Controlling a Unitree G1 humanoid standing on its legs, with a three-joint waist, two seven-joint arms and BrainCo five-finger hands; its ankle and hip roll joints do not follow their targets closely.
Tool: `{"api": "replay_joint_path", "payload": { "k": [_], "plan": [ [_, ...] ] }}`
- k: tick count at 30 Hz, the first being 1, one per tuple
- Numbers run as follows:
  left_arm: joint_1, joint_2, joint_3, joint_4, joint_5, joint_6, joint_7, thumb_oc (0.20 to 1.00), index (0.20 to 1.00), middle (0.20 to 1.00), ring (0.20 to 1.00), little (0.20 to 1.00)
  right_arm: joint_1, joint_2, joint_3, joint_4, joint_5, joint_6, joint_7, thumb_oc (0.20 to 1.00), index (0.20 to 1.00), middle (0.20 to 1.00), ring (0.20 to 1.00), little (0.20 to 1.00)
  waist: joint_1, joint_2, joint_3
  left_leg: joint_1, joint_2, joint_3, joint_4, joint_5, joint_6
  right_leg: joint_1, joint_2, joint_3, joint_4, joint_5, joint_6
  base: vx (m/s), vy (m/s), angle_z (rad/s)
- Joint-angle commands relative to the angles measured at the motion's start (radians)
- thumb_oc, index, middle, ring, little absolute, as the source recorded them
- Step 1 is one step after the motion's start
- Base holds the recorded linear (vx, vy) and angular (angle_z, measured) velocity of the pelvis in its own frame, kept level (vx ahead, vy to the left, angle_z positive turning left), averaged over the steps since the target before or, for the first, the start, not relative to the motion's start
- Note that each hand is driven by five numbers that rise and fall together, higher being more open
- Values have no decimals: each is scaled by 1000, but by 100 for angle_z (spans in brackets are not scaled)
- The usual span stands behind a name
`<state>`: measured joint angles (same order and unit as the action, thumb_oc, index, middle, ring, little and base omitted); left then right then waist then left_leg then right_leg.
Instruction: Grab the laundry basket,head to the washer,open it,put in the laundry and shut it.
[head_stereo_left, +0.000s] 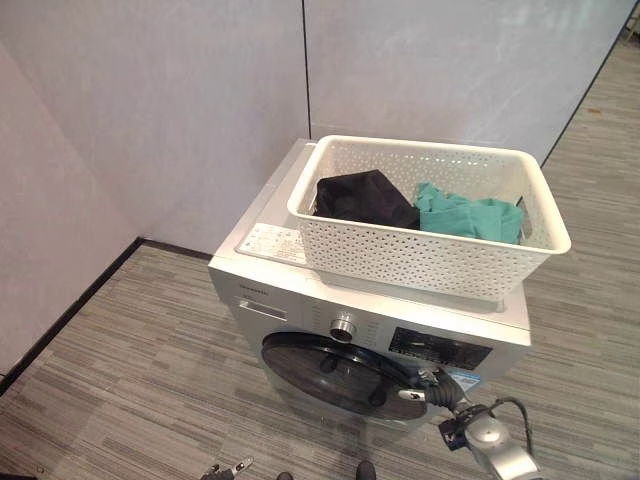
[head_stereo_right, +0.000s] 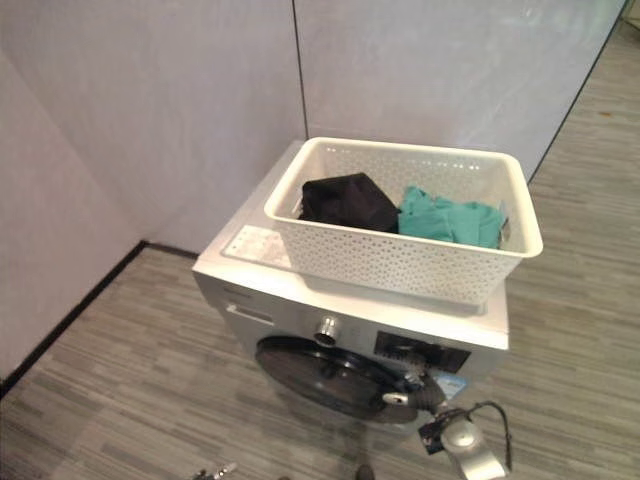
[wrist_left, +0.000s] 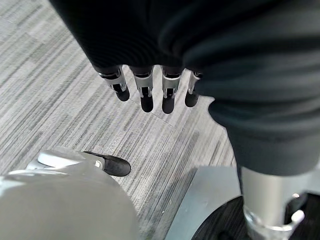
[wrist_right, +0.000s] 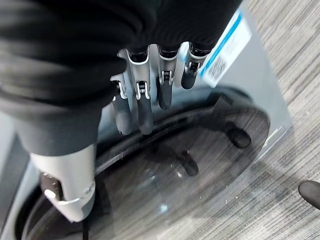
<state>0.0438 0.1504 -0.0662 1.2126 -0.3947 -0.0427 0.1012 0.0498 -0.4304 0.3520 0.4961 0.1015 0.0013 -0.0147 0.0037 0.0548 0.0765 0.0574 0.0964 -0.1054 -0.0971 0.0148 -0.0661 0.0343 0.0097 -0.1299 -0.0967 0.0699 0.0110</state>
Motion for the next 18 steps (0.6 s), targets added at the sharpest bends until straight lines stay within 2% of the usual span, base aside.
{"api": "replay_joint_path", "payload": {
  "k": [1, 5, 11, 14, 16, 17, 18],
  "plan": [
    [-73, 17, -24, 39, -36, -25, -2, 1000, 1000, 1000, 1000, 1000, -105, 36, 11, -23, -6, -53, 16, 1000, 1000, 1000, 1000, 1000, 20, -36, 20, -3, 23, 4, 20, -6, -14, 9, -57, 32, 9, -102, 60, -18, -6, 23],
    [-63, 23, -32, -24, -73, -47, -9, 1000, 1000, 1000, 1000, 1000, -199, -2, 103, -45, -18, -62, 59, 1000, 1000, 1000, 1000, 1000, 44, -22, 59, -40, 9, -22, 32, 1, -11, -12, -70, 17, 9, -93, 62, -55, -4, 9],
    [-21, 40, -35, -129, -126, -76, -7, 1000, 1000, 1000, 1000, 1000, -374, -20, 184, -43, -28, -75, 58, 1000, 1000, 1000, 1000, 1000, 75, 6, 99, -86, -7, -23, 72, -5, -6, -45, -80, 32, 9, -83, 60, -45, 14, 3],
    [-12, 42, -34, -154, -136, -80, -4, 1000, 1000, 1000, 1000, 1000, -385, -21, 189, -55, -25, -80, 59, 1000, 1000, 1000, 1000, 1000, 82, 5, 104, -93, -3, -30, 73, 1, -7, -49, -74, 35, 9, -85, 57, -30, -21, 0],
    [-6, 40, -36, -195, -154, -86, -2, 1000, 1000, 1000, 1000, 1000, -398, -28, 192, -71, -14, -87, 57, 1000, 1000, 1000, 1000, 1000, 93, 2, 124, -117, 2, -44, 74, 23, -13, -65, -70, 23, 9, -84, 56, -137, -42, 15],
    [-6, 39, -41, -209, -149, -87, 0, 1000, 1000, 1000, 1000, 1000, -403, -30, 188, -73, -16, -90, 51, 1000, 1000, 1000, 1000, 1000, 95, 0, 129, -134, 5, -54, 64, 54, -24, -80, -71, 9, 9, -84, 58, -292, -17, 27],
    [-28, 43, -45, -218, -148, -96, 12, 1000, 1000, 1000, 1000, 1000, -395, -38, 167, -90, -2, -96, 35, 1000, 1000, 1000, 1000, 1000, 98, -23, 142, -182, 5, -64, 33, 114, -48, -119, -85, -30, 9, -74, 62, -306, -9, 37]
  ]
}}
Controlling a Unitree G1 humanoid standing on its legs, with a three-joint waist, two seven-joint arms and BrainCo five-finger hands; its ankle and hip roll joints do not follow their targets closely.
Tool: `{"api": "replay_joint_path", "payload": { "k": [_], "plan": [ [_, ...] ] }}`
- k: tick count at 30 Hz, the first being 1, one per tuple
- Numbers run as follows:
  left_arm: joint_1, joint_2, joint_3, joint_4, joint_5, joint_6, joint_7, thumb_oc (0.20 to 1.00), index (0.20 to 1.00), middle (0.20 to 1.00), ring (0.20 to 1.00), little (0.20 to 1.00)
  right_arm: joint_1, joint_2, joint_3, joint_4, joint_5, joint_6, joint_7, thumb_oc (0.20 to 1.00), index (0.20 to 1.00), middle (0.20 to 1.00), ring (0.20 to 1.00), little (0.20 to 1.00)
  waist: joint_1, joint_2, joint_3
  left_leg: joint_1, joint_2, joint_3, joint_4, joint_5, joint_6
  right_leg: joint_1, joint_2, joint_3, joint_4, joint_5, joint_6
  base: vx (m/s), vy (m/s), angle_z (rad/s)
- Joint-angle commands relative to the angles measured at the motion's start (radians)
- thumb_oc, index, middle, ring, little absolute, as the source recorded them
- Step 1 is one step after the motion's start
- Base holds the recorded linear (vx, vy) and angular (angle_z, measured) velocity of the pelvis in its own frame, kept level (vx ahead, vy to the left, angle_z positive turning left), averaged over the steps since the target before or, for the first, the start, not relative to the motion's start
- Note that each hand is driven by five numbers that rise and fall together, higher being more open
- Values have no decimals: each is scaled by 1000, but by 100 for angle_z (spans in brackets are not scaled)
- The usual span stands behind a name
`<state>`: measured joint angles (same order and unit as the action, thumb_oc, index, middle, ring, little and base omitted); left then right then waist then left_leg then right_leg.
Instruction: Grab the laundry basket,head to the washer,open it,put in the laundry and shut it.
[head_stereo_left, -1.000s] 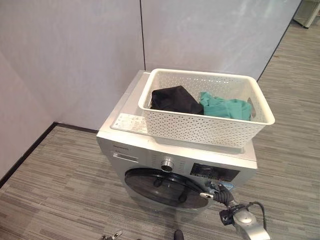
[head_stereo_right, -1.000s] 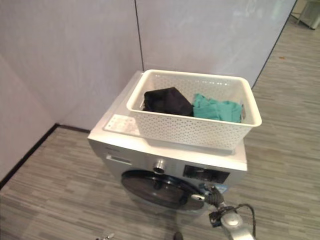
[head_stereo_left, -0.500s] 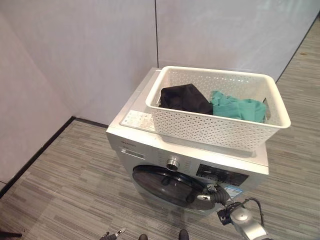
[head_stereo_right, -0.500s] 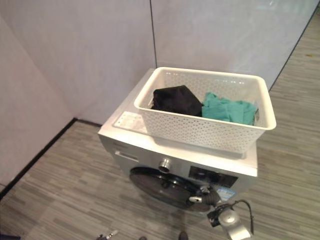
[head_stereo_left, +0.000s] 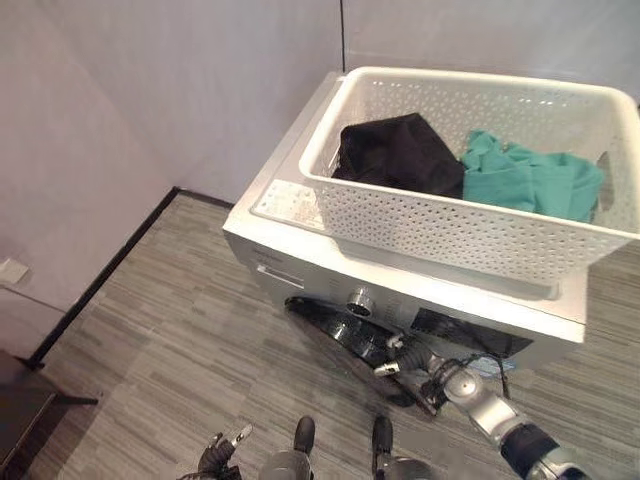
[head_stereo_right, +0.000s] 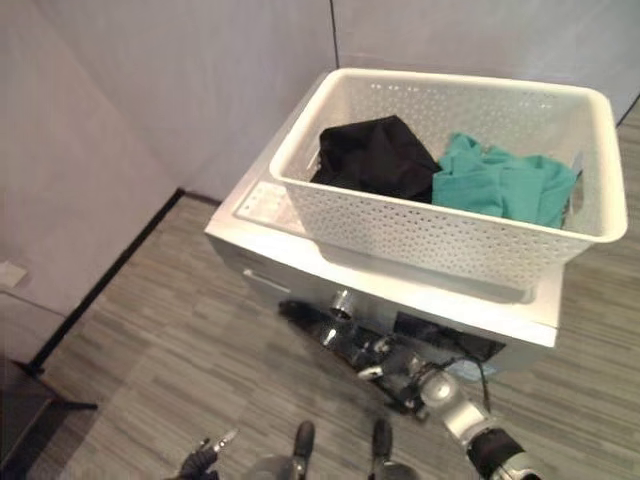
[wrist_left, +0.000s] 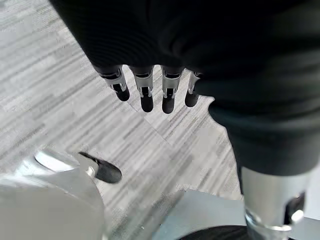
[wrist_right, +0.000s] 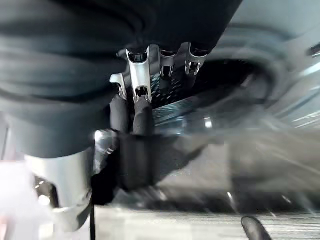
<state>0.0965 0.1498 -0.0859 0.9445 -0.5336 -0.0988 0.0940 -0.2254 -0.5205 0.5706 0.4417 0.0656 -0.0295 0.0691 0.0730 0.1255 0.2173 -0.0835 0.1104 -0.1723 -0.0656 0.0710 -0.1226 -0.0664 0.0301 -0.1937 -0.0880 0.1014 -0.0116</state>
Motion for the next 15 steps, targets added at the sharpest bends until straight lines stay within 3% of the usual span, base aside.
{"api": "replay_joint_path", "payload": {
  "k": [1, 3, 4, 5, 8, 9, 12, 13, 14, 15],
  "plan": [
    [-92, 45, -29, 39, -8, -39, 17, 1000, 1000, 1000, 1000, 1000, -109, 47, -66, -51, 39, -66, -53, 1000, 1000, 1000, 1000, 1000, 26, -106, 0, -61, -14, 6, 4, 56, 10, -39, -113, 16, 1, -102, 85, -331, -29, 63],
    [-107, 48, -50, 14, 19, -37, 10, 1000, 1000, 1000, 1000, 1000, -69, 28, -92, -63, 40, -65, -57, 1000, 1000, 1000, 1000, 1000, 11, -134, -7, -66, 5, 33, 101, 13, 21, -77, -136, -20, 1, -90, 89, -285, 50, 134],
    [-100, 49, -94, -25, 63, -27, -15, 1000, 1000, 1000, 1000, 1000, 10, 13, -135, -67, 44, -61, -47, 1000, 1000, 1000, 1000, 1000, -13, -143, -16, 2, 39, 22, 245, -45, 16, -87, -151, -37, 1, -86, 90, -226, 259, 109],
    [-105, 54, -114, -26, 93, -24, -23, 1000, 1000, 1000, 1000, 1000, 40, 16, -155, -68, 57, -58, -42, 1000, 1000, 1000, 1000, 1000, -26, -140, -16, 41, 54, 9, 272, -53, 11, -84, -153, -34, 1, -79, 93, -146, 363, 52],
    [-104, 60, -139, -32, 133, -13, -35, 1000, 1000, 1000, 1000, 1000, 82, 17, -187, -75, 77, -48, -33, 1000, 1000, 1000, 1000, 1000, -49, -136, -32, 107, 68, -16, 260, -69, 2, -87, -160, -23, 1, -61, 106, -30, 312, 47],
    [-101, 55, -176, -31, 191, -3, -50, 1000, 1000, 1000, 1000, 1000, 130, 22, -223, -84, 90, -39, -19, 1000, 1000, 1000, 1000, 1000, -77, -120, -58, 161, 73, -6, 195, -134, 4, -98, -174, -10, 1, -36, 129, -51, 413, 26],
    [-118, 53, -243, -56, 250, 3, -65, 1000, 1000, 1000, 1000, 1000, 148, 30, -267, -76, 76, -26, -39, 1000, 1000, 1000, 1000, 1000, -91, -123, -57, 184, 19, 41, 158, -250, 33, -114, -250, -7, 9, 30, 170, -108, 440, 29],
    [-118, 53, -244, -57, 250, 4, -65, 1000, 1000, 1000, 1000, 1000, 149, 30, -268, -76, 76, -26, -39, 1000, 1000, 1000, 1000, 1000, -90, -125, -56, 183, 16, 42, 162, -252, 34, -114, -252, -5, 9, 32, 172, -173, 415, 15],
    [-120, 56, -261, -84, 269, -1, -66, 1000, 1000, 1000, 1000, 1000, 130, 51, -268, -57, 64, -18, -47, 1000, 1000, 1000, 1000, 1000, -85, -133, -44, 208, -28, 74, 133, -305, 64, -126, -297, -10, 9, 68, 205, -176, 403, 6],
    [-117, 59, -264, -99, 274, -4, -65, 1000, 1000, 1000, 1000, 1000, 119, 63, -265, -43, 63, -16, -50, 1000, 1000, 1000, 1000, 1000, -82, -131, -44, 224, -42, 92, 111, -313, 76, -136, -311, -15, 6, 77, 215, -173, 399, -2]
  ]
}}
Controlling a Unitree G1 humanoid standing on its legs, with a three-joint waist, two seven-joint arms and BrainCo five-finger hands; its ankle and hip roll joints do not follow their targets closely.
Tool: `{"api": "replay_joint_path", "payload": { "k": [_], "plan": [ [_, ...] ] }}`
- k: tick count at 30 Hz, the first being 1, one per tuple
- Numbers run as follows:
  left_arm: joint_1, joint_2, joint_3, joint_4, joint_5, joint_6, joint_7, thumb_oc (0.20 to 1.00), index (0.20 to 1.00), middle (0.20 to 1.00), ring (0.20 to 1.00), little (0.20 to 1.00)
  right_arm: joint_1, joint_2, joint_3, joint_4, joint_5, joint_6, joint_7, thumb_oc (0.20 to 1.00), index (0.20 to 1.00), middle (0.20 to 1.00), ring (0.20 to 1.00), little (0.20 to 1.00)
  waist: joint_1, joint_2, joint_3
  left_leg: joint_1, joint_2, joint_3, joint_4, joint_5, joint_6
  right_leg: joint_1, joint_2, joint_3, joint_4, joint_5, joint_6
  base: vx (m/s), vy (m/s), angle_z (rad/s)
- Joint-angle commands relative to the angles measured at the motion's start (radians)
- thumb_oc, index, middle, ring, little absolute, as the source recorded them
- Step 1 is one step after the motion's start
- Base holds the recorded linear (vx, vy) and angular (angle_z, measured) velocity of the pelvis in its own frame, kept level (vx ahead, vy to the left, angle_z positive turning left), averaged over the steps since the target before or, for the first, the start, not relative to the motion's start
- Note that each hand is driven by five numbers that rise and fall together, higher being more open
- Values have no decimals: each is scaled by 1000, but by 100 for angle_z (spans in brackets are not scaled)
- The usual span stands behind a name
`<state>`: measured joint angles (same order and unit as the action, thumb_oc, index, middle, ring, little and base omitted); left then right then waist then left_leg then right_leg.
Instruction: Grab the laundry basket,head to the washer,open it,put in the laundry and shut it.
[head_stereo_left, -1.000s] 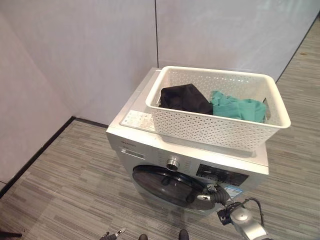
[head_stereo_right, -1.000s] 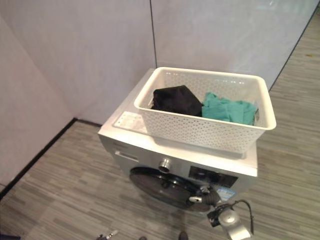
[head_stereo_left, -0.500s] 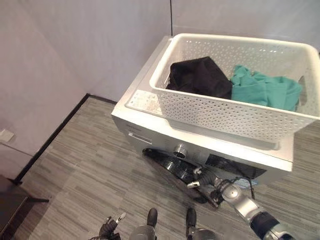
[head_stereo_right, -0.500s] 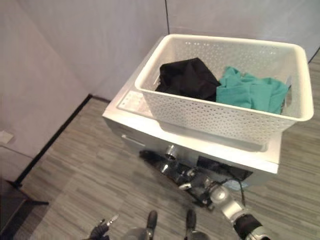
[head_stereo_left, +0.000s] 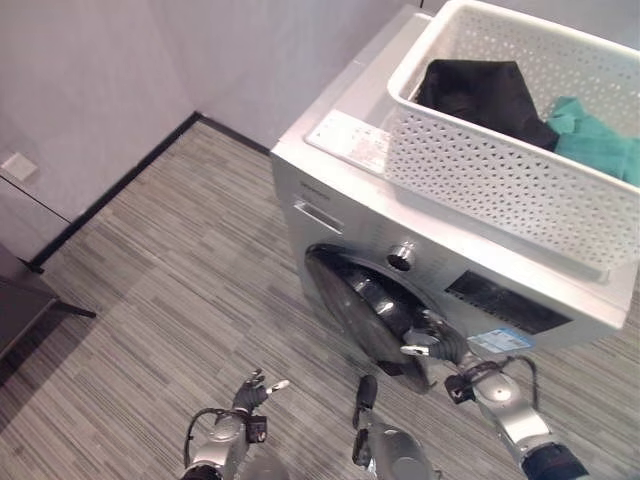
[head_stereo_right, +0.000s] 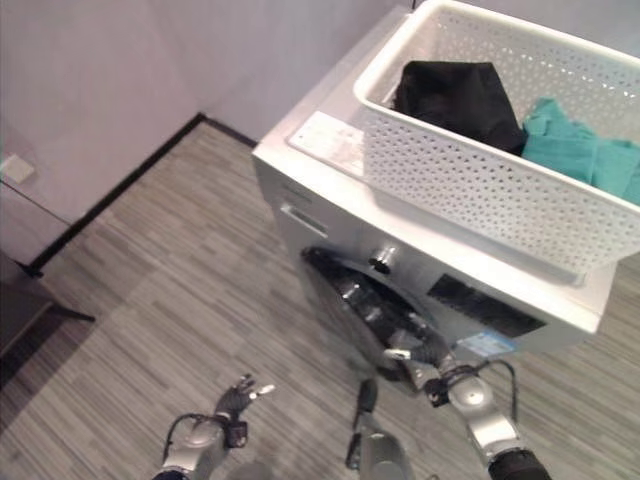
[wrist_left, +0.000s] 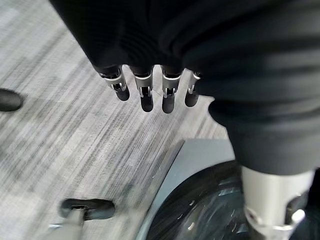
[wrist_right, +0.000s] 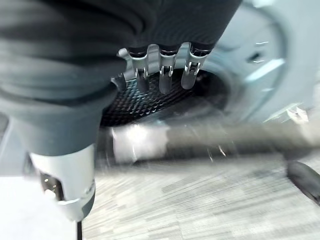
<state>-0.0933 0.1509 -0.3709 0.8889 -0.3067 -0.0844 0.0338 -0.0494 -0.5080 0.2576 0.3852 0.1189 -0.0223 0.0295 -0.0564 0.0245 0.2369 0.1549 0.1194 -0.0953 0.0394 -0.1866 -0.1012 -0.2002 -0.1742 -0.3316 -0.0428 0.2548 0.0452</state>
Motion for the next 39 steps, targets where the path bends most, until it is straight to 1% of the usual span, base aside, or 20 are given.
{"api": "replay_joint_path", "payload": {
  "k": [1, 2, 6, 9, 12, 16, 21, 22, 24, 25, 26, 29, 30, 31, 34, 35, 36, 37, 38, 39],
  "plan": [
    [73, 58, 21, -44, 47, -18, -4, 1000, 1000, 1000, 1000, 1000, -58, 51, 48, 14, 9, -24, -11, 1000, 1000, 1000, 1000, 1000, 50, -31, -63, -12, -52, 17, 4, -55, 55, -3, -107, 125, -39, -76, 159, -175, 357, -48],
    [78, 73, 10, -69, 77, -30, 0, 1000, 1000, 1000, 1000, 1000, -83, 81, 71, 45, 21, -23, -6, 1000, 1000, 1000, 1000, 1000, 59, -27, -54, -4, -74, 38, -16, -41, 81, -24, -131, 116, -18, -67, 163, -181, 306, -55],
    [80, 114, -15, -138, 140, -31, 6, 1000, 1000, 1000, 1000, 1000, -96, 122, 97, 87, 70, -37, -2, 1000, 1000, 1000, 1000, 1000, 80, -16, -45, -58, -119, 21, 6, -8, 107, -10, -104, 176, 130, -143, 129, -188, 254, -29],
    [108, 145, -34, -208, 213, -35, 15, 1000, 1000, 1000, 1000, 1000, -119, 163, 119, 156, 110, -45, 2, 1000, 1000, 1000, 1000, 1000, 109, -14, -68, -70, -141, 9, 7, -10, 119, 41, -77, 133, 123, -163, 125, -50, 98, 23],
    [141, 200, -21, -318, 282, -43, 41, 1000, 1000, 1000, 1000, 1000, -158, 226, 148, 205, 195, -51, 0, 1000, 1000, 1000, 1000, 1000, 139, -13, -78, -86, -152, 6, 17, -7, 129, 47, -58, 142, 105, -157, 125, -34, 30, 17],
    [174, 280, 15, -470, 416, -68, 121, 1000, 1000, 1000, 1000, 1000, -183, 285, 200, 227, 238, -64, -3, 1000, 1000, 1000, 1000, 1000, 185, -23, -74, -96, -164, 12, 18, -3, 132, 67, -66, 126, 74, -141, 134, -58, -20, -2],
    [183, 375, 64, -602, 596, -103, 223, 1000, 1000, 1000, 1000, 1000, -166, 287, 216, 234, 231, -75, -7, 1000, 1000, 1000, 1000, 1000, 194, -37, -81, -84, -158, 10, -9, 7, 127, 78, -60, 136, 62, -147, 133, -5, -48, 2],
    [181, 403, 76, -644, 647, -115, 246, 1000, 1000, 1000, 1000, 1000, -151, 279, 214, 237, 217, -79, -8, 1000, 1000, 1000, 1000, 1000, 192, -39, -85, -79, -155, 10, -17, 11, 123, 82, -56, 139, 61, -150, 132, 39, -53, -6],
    [139, 525, 91, -765, 842, -132, 293, 1000, 1000, 1000, 1000, 1000, -95, 249, 198, 236, 206, -85, 5, 1000, 1000, 1000, 1000, 1000, 176, -43, -94, -63, -144, 15, -43, 21, 113, 88, -50, 140, 58, -152, 130, 44, -59, -4],
    [140, 526, 92, -767, 842, -131, 292, 1000, 1000, 1000, 1000, 1000, -95, 250, 198, 236, 206, -84, 5, 1000, 1000, 1000, 1000, 1000, 177, -43, -97, -60, -142, 14, -46, 18, 113, 90, -48, 141, 56, -156, 132, 37, -48, -2],
    [83, 619, 109, -882, 956, -108, 255, 1000, 1000, 1000, 1000, 1000, -49, 221, 176, 249, 169, -80, 18, 1000, 1000, 1000, 1000, 1000, 163, -41, -102, -48, -133, 17, -60, 22, 109, 92, -44, 137, 56, -156, 131, 81, -41, -3],
    [83, 615, 182, -1018, 889, -131, 187, 1000, 1000, 1000, 1000, 1000, -5, 217, 143, 303, 122, -62, 18, 1000, 1000, 1000, 1000, 1000, 152, -38, -114, -33, -122, 16, -78, 23, 108, 102, -36, 135, 49, -165, 131, 58, -47, 0],
    [26, 529, 163, -1088, 630, -137, 59, 1000, 1000, 1000, 1000, 1000, 21, 224, 119, 407, 63, -17, 21, 1000, 1000, 1000, 1000, 1000, 117, -39, -125, -18, -112, 21, -96, 31, 105, 110, -25, 144, 44, -171, 127, 28, -31, -1],
    [22, 529, 163, -1089, 623, -134, 53, 1000, 1000, 1000, 1000, 1000, 20, 222, 116, 409, 62, -18, 21, 1000, 1000, 1000, 1000, 1000, 118, -37, -124, -17, -110, 21, -98, 31, 105, 111, -24, 143, 44, -172, 127, 10, -39, 0],
    [-105, 462, 13, -1052, 315, -79, -134, 1000, 1000, 1000, 1000, 1000, 25, 222, 82, 507, 37, 17, 36, 1000, 1000, 1000, 1000, 1000, 77, -27, -134, 3, -104, 37, -115, 37, 103, 113, -15, 159, 42, -168, 123, 35, -2, -10],
    [-109, 462, 10, -1050, 315, -80, -134, 1000, 1000, 1000, 1000, 1000, 25, 223, 80, 508, 37, 16, 36, 1000, 1000, 1000, 1000, 1000, 81, -24, -135, 7, -101, 38, -118, 33, 103, 115, -12, 160, 41, -173, 125, 66, 13, -28],
    [-204, 431, -108, -980, 145, -40, -217, 1000, 1000, 1000, 1000, 1000, 34, 219, 72, 546, 26, 27, 46, 1000, 1000, 1000, 1000, 1000, 49, -15, -143, 19, -98, 50, -123, 30, 103, 114, -5, 171, 40, -172, 125, 82, 16, -29],
    [-260, 408, -171, -924, 106, -24, -243, 1000, 1000, 1000, 1000, 1000, 37, 216, 73, 557, 27, 26, 51, 1000, 1000, 1000, 1000, 1000, 32, -14, -147, 24, -97, 57, -124, 30, 103, 113, -3, 178, 39, -170, 126, 58, 13, -39],
    [-267, 404, -176, -916, 105, -28, -242, 1000, 1000, 1000, 1000, 1000, 37, 216, 70, 557, 27, 26, 51, 1000, 1000, 1000, 1000, 1000, 36, -12, -145, 24, -97, 57, -124, 29, 103, 114, -2, 178, 39, -170, 126, 48, 12, -30],
    [-373, 354, -312, -789, 48, 12, -311, 1000, 1000, 1000, 1000, 1000, 35, 207, 62, 582, 26, 26, 55, 1000, 1000, 1000, 1000, 1000, 5, -8, -145, 33, -95, 76, -127, 25, 103, 111, 7, 197, 35, -166, 129, 42, 10, -30]
  ]
}}
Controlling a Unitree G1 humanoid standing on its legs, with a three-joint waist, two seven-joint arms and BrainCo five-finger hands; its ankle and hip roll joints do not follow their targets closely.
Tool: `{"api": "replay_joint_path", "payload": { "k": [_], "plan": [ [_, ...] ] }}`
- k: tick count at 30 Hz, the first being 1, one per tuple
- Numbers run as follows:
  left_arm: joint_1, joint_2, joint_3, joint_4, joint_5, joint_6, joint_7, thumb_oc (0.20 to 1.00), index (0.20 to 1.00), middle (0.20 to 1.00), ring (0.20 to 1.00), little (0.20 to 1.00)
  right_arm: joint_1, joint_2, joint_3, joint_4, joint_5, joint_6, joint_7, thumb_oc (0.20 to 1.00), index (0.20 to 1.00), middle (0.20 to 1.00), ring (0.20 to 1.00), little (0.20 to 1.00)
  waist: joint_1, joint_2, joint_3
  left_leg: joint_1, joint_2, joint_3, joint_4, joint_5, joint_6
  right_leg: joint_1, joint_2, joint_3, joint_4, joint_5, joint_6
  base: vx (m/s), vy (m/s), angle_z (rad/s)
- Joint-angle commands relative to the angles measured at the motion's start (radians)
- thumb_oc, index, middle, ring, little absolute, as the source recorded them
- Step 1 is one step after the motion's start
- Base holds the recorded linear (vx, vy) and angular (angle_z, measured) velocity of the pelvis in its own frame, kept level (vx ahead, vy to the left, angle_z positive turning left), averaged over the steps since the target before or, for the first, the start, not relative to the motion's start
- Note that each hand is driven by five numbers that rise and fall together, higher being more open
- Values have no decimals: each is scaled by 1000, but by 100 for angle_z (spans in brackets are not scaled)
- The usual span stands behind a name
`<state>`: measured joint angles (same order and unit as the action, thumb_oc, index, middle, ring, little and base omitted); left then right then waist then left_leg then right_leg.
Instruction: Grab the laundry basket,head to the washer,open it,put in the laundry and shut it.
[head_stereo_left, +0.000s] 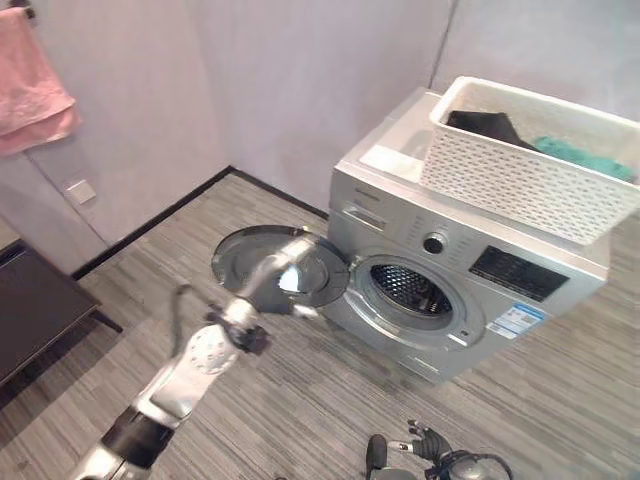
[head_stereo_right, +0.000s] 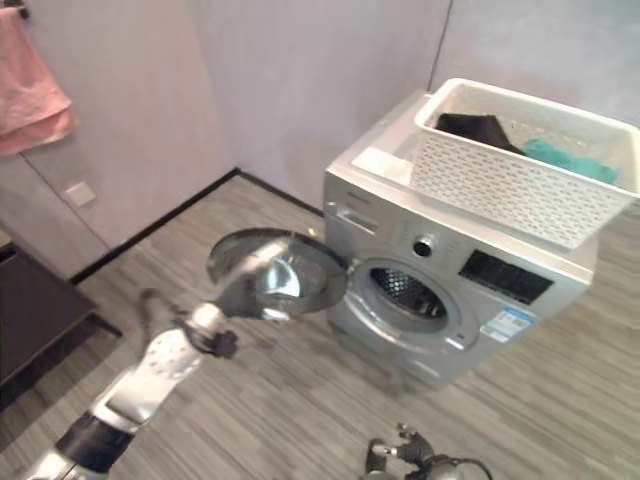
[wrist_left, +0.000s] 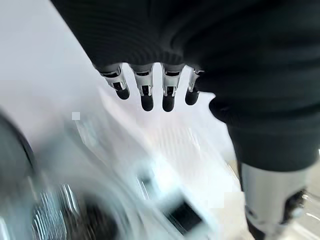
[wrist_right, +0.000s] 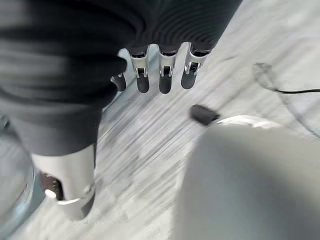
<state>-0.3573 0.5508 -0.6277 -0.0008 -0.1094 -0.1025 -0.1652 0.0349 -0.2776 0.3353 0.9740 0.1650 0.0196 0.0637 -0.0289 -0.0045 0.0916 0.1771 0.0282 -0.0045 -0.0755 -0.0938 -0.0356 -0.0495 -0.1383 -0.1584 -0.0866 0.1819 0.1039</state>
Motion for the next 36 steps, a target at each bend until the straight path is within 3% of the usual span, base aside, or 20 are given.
{"api": "replay_joint_path", "payload": {
  "k": [1, 2, 3, 4, 7, 10, 11, 13, 14, 15, 18, 23, 28, 32, 36],
  "plan": [
    [-138, -66, -109, 154, -184, 52, -132, 1000, 1000, 1000, 1000, 1000, -51, -26, -14, -2, -21, -17, 28, 1000, 1000, 1000, 1000, 1000, -39, 22, -3, 12, -4, -7, -12, -69, 36, -42, -27, 32, 76, -91, 71, 42, 10, -28],
    [-142, -69, -112, 159, -185, 49, -132, 1000, 1000, 1000, 1000, 1000, -51, -27, -16, -2, -22, -17, 28, 1000, 1000, 1000, 1000, 1000, -36, 22, -2, 12, -3, -7, -12, -69, 36, -42, -26, 32, 76, -91, 71, 27, 8, -28],
    [-229, -141, -221, 312, -224, 83, -197, 1000, 1000, 1000, 1000, 1000, -62, -41, -7, -4, -22, -17, 33, 1000, 1000, 1000, 1000, 1000, -68, 27, -3, 14, -2, 10, -12, -71, 34, -50, -20, 49, 75, -86, 72, 34, 12, -30],
    [-272, -168, -255, 379, -200, 79, -211, 1000, 1000, 1000, 1000, 1000, -66, -50, 0, -11, -28, -20, 39, 1000, 1000, 1000, 1000, 1000, -84, 28, -3, 15, 0, 19, -12, -71, 32, -55, -16, 59, 75, -85, 74, 37, 19, -35],
    [-354, -269, -344, 642, -9, 63, -220, 1000, 1000, 1000, 1000, 1000, -92, -82, 23, -22, -38, -26, 49, 1000, 1000, 1000, 1000, 1000, -127, 30, 1, 15, 4, 42, -12, -72, 28, -74, -7, 83, 78, -83, 76, 1, 21, -30],
    [-345, -350, -340, 858, 105, 67, -208, 1000, 1000, 1000, 1000, 1000, -112, -90, 43, -30, -48, -23, 48, 1000, 1000, 1000, 1000, 1000, -154, 31, 9, 14, 6, 62, -12, -72, 26, -93, 2, 105, 85, -81, 75, -15, 22, -27],
    [-345, -420, -310, 1111, 286, 65, -137, 1000, 1000, 1000, 1000, 1000, -122, -97, 67, -55, -55, -17, 46, 1000, 1000, 1000, 1000, 1000, -180, 28, 11, 15, 5, 86, -12, -76, 27, -118, 15, 137, 95, -80, 74, -25, 29, -31],
    [-353, -428, -235, 1269, 393, 95, -17, 1000, 1000, 1000, 1000, 1000, -129, -100, 80, -103, -47, -25, 41, 1000, 1000, 1000, 1000, 1000, -199, 14, 16, 14, 5, 105, -12, -74, 30, -141, 31, 173, 103, -73, 72, -30, -1, -53],
    [-384, -396, -126, 1378, 447, 131, 120, 1000, 1000, 1000, 1000, 1000, -129, -99, 82, -158, -27, -41, 32, 1000, 1000, 1000, 1000, 1000, -208, 0, 25, 14, 6, 118, -12, -74, 32, -161, 45, 193, 107, -65, 71, -36, -15, -67],
    [-385, -396, -126, 1379, 447, 131, 120, 1000, 1000, 1000, 1000, 1000, -130, -99, 82, -158, -27, -40, 32, 1000, 1000, 1000, 1000, 1000, -208, -2, 23, 10, 4, 119, -12, -71, 32, -164, 44, 195, 107, -62, 71, -63, -22, -55],
    [-430, -333, 19, 1433, 467, 162, 272, 1000, 1000, 1000, 1000, 1000, -121, -103, 89, -259, -10, -75, 11, 1000, 1000, 1000, 1000, 1000, -221, -27, 41, -10, 1, 134, -12, -64, 30, -199, 55, 215, 112, -50, 69, -81, -27, -26],
    [-424, -217, 70, 1408, 556, 164, 362, 1000, 1000, 1000, 1000, 1000, -46, -182, 52, -400, -31, -95, 5, 1000, 1000, 1000, 1000, 1000, -227, -37, 62, -39, 5, 132, -12, -62, 27, -229, 58, 212, 111, -44, 65, -47, -19, -17],
    [-425, -189, 47, 1385, 618, 172, 393, 1000, 1000, 1000, 1000, 1000, -40, -189, 40, -398, -39, -111, -7, 1000, 1000, 1000, 1000, 1000, -218, -31, 73, -47, 8, 121, -12, -58, 25, -229, 56, 202, 106, -43, 63, -1, -4, -2],
    [-389, -177, 78, 1412, 601, 175, 384, 1000, 1000, 1000, 1000, 1000, -34, -197, 29, -410, -46, -111, -6, 1000, 1000, 1000, 1000, 1000, -215, -31, 74, -58, 11, 119, -12, -52, 22, -232, 58, 198, 99, -41, 61, -10, -11, 6],
    [-343, -109, 146, 1456, 556, 178, 365, 1000, 1000, 1000, 1000, 1000, -14, -216, 4, -454, -57, -106, 8, 1000, 1000, 1000, 1000, 1000, -211, -34, 65, -65, 13, 123, -12, -48, 17, -229, 59, 192, 87, -34, 56, -2, -9, 5]
  ]
}}
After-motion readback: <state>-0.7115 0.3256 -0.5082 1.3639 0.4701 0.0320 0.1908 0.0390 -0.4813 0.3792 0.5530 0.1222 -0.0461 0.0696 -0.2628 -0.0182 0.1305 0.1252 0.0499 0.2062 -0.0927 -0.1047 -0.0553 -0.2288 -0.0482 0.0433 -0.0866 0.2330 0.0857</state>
